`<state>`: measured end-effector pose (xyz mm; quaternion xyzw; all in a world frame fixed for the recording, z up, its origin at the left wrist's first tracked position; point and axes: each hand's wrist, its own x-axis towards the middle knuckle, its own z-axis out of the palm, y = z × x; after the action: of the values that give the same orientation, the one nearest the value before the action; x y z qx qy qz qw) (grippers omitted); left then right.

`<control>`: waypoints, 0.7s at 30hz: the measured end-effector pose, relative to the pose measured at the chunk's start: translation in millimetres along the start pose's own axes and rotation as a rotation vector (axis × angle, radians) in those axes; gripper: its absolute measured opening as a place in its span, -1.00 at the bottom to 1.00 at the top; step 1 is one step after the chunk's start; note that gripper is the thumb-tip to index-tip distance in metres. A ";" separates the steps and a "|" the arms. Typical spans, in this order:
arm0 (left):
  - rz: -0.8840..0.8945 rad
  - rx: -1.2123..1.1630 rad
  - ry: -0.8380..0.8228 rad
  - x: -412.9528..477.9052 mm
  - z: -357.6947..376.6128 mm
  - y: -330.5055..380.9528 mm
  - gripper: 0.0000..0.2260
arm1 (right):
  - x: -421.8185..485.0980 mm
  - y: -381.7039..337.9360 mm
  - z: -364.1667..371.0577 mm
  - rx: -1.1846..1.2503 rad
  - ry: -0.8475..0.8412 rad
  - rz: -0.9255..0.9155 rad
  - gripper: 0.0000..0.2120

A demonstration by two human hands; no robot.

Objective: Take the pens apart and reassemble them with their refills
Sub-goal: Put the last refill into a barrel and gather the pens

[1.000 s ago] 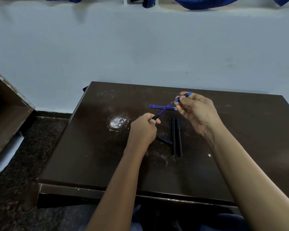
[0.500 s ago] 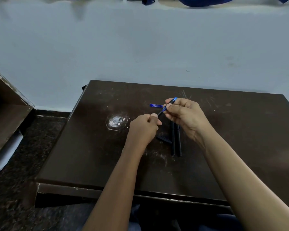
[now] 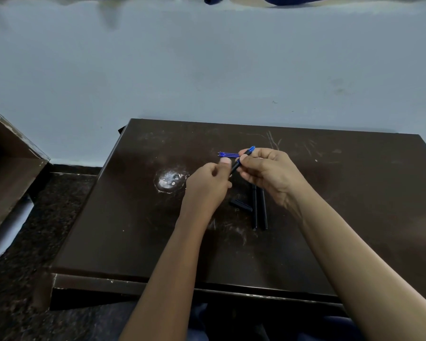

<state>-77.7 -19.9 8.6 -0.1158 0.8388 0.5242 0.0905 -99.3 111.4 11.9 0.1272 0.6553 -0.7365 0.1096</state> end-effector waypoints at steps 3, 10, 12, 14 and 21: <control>-0.008 -0.016 -0.042 2.2 -0.6 -0.5 -0.63 | -1.0 -0.5 1.4 0.003 -0.001 -0.004 -0.87; -0.065 -0.139 -0.030 -1.8 -0.6 -0.5 -0.76 | -1.9 -0.2 3.3 -0.003 -0.008 -0.014 -0.76; -0.131 -0.174 -0.064 -2.5 -1.2 4.6 -0.63 | -1.4 0.1 3.2 -0.009 -0.010 -0.016 -0.79; -0.101 -0.143 -0.086 -2.1 0.0 3.1 -0.65 | -0.8 0.2 2.8 -0.009 -0.009 -0.015 -0.78; -0.113 -0.175 -0.047 -0.4 1.7 1.0 -0.68 | -0.1 0.3 2.3 0.005 -0.019 -0.007 -0.82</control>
<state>-77.6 -17.9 8.9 -0.1580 0.7797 0.5920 0.1293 -99.2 109.1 12.0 0.1181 0.6526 -0.7398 0.1131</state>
